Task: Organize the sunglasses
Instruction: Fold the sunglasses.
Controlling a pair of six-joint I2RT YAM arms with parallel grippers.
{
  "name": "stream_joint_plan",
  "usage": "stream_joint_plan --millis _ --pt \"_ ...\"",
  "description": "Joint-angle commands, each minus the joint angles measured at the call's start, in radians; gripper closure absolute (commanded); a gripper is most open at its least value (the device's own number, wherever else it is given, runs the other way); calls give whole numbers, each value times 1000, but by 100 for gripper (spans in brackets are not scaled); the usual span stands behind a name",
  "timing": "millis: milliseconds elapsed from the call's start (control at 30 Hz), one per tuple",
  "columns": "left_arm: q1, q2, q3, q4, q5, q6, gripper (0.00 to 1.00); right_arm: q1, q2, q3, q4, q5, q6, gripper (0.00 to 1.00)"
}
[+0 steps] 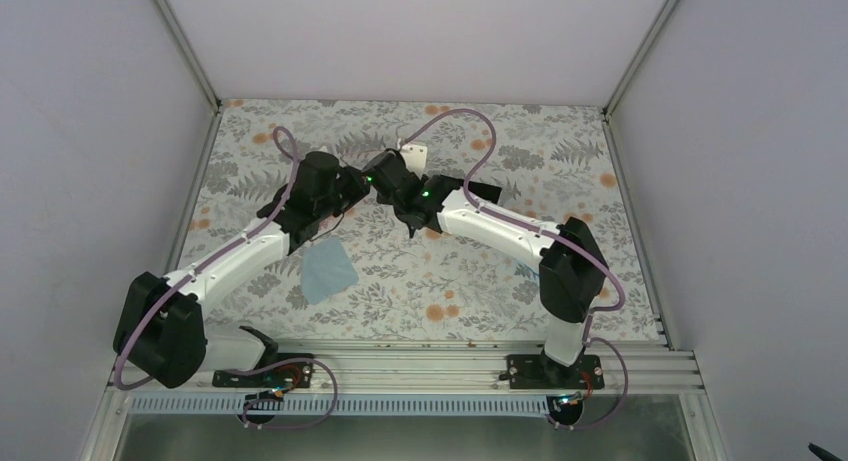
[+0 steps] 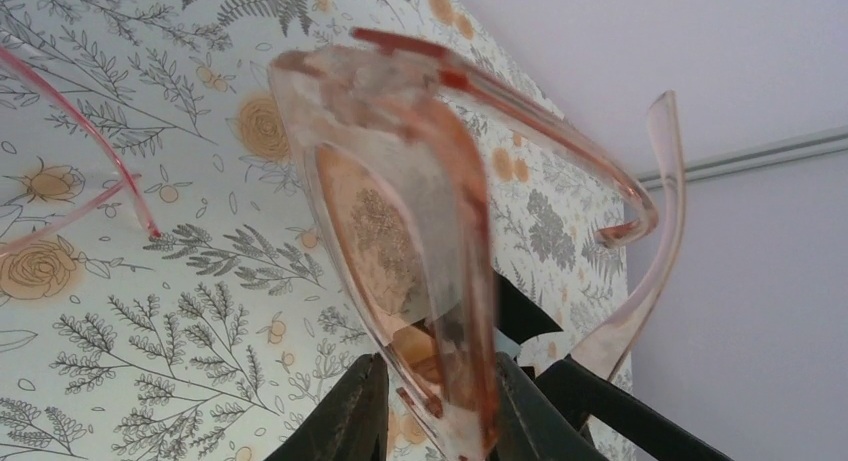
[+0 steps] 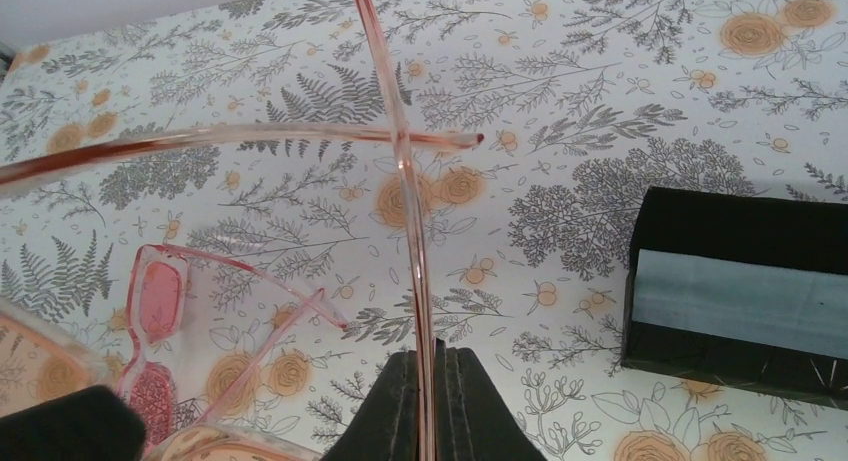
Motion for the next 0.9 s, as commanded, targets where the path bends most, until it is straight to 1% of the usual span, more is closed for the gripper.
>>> stream_joint_plan --millis 0,100,333,433,467,500,667,800,867 --pt "-6 16 32 -3 -16 -18 77 30 15 41 37 46 23 96" --pt "-7 24 37 -5 -17 -17 81 35 16 42 44 36 20 96" --pt "-7 43 57 -17 -24 -5 97 38 15 42 45 34 21 96" --pt "-8 50 71 -24 -24 2 98 39 14 42 44 27 20 93" --pt "-8 50 74 -27 -24 4 98 38 12 43 45 25 19 91" --pt "-8 51 78 -28 -26 7 98 38 12 43 44 25 20 86" --pt "-6 50 103 -59 -53 39 98 38 -38 22 32 18 5 60" --pt "6 52 123 -80 -65 91 98 37 -152 -79 78 1 -53 43" --pt "18 56 124 -78 -51 135 98 35 -247 -146 130 -13 -100 40"
